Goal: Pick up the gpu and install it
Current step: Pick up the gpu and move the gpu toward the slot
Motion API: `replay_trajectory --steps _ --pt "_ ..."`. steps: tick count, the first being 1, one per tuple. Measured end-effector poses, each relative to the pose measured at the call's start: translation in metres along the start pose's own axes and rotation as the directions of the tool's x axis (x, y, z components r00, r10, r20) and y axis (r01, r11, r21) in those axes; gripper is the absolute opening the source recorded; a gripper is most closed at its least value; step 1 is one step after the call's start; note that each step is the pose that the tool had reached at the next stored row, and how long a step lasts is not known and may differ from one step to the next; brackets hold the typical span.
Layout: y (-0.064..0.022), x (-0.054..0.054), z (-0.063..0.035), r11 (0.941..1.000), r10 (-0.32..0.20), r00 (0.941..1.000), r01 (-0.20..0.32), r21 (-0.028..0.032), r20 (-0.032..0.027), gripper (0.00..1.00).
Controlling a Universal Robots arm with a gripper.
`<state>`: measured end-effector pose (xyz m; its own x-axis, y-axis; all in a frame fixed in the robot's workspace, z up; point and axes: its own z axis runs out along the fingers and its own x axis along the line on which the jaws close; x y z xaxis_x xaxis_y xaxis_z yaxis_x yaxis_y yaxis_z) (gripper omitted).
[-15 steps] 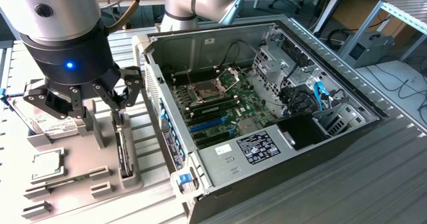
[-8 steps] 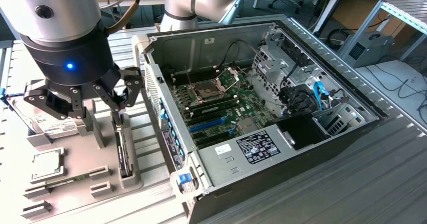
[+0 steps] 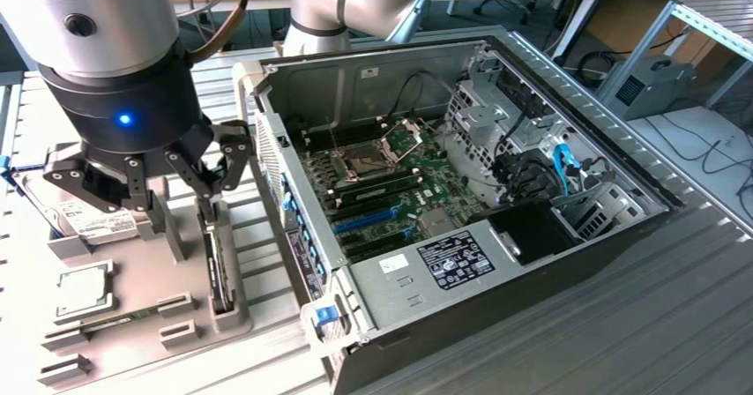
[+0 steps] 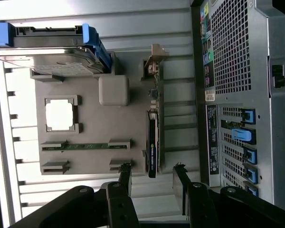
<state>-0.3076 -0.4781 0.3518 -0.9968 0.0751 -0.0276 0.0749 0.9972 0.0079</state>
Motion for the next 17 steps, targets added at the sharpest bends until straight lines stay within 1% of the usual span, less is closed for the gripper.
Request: replay_trajectory --steps 17 --pt "0.0 0.0001 0.0035 1.0 0.0 1.0 0.0 0.0 0.0 0.48"
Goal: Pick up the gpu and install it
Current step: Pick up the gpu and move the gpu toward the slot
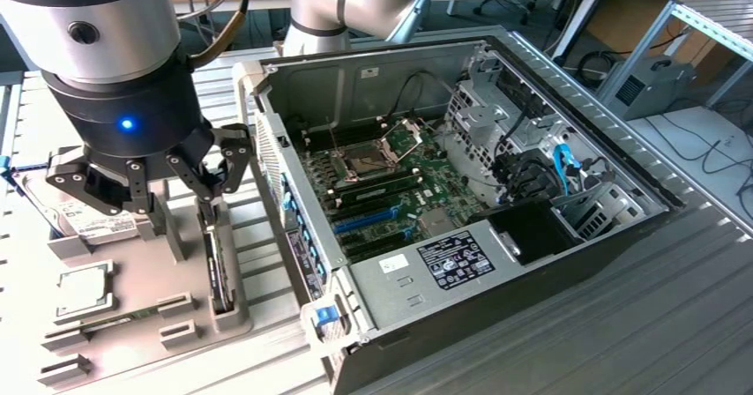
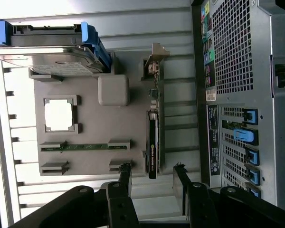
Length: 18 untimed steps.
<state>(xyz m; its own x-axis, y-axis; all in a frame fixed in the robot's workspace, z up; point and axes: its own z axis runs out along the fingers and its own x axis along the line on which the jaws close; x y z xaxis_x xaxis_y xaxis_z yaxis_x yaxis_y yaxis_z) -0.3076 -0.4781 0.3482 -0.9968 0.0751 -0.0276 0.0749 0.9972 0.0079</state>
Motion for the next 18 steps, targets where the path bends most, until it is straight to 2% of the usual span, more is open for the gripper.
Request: replay_trajectory --steps 18 --pt "0.0 0.0001 0.0033 1.0 0.0 1.0 0.0 0.0 0.0 0.48"
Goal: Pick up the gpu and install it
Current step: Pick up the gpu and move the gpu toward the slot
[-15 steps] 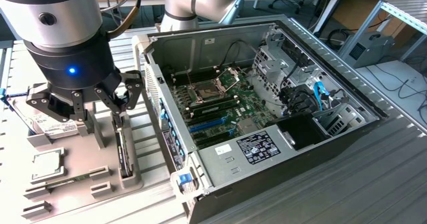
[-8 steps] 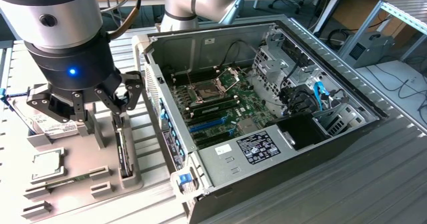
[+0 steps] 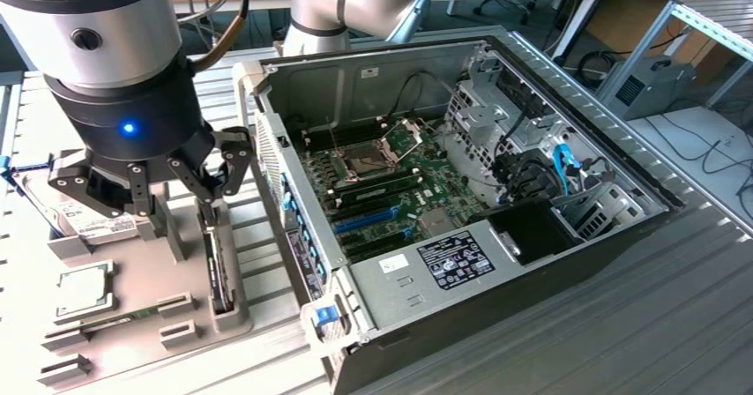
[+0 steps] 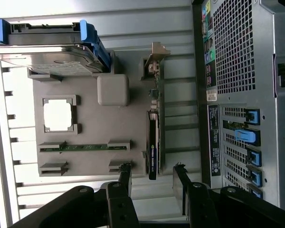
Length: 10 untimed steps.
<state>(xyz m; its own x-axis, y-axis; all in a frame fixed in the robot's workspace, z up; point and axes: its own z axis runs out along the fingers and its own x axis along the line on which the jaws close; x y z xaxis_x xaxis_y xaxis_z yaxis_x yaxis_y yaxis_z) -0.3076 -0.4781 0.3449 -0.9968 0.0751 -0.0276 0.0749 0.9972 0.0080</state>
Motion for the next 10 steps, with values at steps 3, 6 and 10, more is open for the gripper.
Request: replay_trajectory --steps 3,6,10 --pt "0.0 0.0 0.0007 1.0 0.0 1.0 0.0 0.0 0.0 0.48" --pt "0.0 0.0001 0.0014 1.0 0.0 1.0 0.0 0.0 0.0 0.48" --pt "0.0 0.0001 0.0022 1.0 0.0 1.0 0.0 0.0 0.0 0.48"
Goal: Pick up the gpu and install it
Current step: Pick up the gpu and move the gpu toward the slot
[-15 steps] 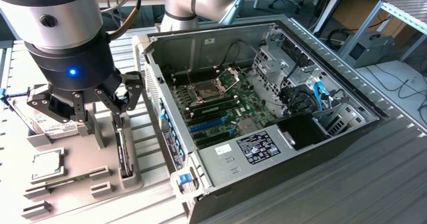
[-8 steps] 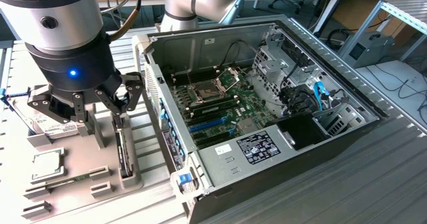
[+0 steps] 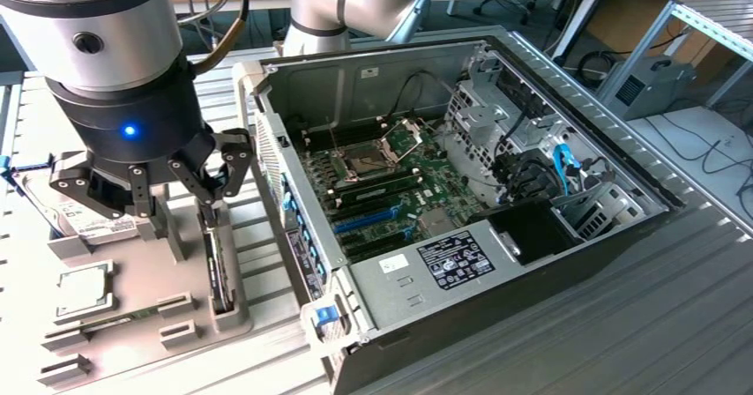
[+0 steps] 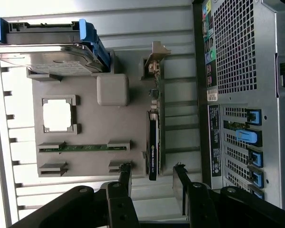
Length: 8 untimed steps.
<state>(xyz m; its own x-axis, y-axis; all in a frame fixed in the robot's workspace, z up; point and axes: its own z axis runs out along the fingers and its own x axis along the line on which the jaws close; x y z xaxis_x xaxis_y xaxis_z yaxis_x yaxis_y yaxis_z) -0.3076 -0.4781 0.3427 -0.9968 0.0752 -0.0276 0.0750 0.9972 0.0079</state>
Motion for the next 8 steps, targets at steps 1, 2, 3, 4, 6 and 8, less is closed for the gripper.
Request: replay_trajectory --steps 1,2,3,4,6,8 --pt "0.0 0.0 0.0003 1.0 0.0 1.0 0.0 0.0 0.0 0.48" --pt "0.0 0.0 0.0005 1.0 0.0 1.0 0.0 0.0 0.0 0.48" --pt "0.0 0.0 0.0007 1.0 0.0 1.0 0.0 0.0 0.0 0.48" --pt "0.0 0.0 0.0009 1.0 0.0 1.0 0.0 -0.0001 0.0001 0.48" --pt "0.0 0.0 0.0012 1.0 0.0 1.0 0.0 0.0 0.0001 0.48" --pt "0.0 0.0 0.0016 1.0 0.0 1.0 0.0 -0.0001 0.0001 0.48"
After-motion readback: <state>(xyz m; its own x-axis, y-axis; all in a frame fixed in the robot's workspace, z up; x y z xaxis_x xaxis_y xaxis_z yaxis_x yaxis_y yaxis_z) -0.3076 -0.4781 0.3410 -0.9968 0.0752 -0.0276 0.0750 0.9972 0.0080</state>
